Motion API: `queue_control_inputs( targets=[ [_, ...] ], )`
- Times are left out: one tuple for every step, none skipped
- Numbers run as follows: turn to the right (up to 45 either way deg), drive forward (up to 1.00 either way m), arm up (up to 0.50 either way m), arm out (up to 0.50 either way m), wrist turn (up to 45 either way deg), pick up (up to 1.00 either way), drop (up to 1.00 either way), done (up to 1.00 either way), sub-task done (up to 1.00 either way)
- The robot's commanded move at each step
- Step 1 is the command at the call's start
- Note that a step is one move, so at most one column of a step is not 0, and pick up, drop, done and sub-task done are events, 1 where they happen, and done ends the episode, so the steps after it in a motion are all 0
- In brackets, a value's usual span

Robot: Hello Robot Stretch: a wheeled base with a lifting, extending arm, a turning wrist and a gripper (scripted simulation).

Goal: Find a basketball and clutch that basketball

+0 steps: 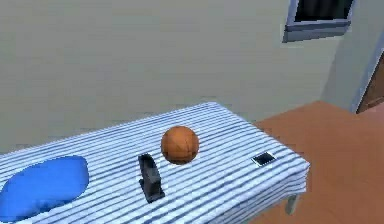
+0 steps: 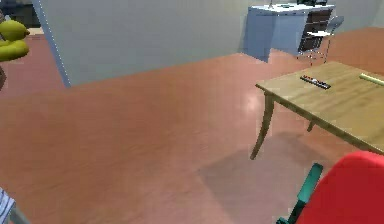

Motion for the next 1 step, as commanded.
queue_control_inputs(
  targets=[
    [24.0,0.00,0.00,0.00,0.0,0.00,0.00,0.00,0.00]
  ],
)
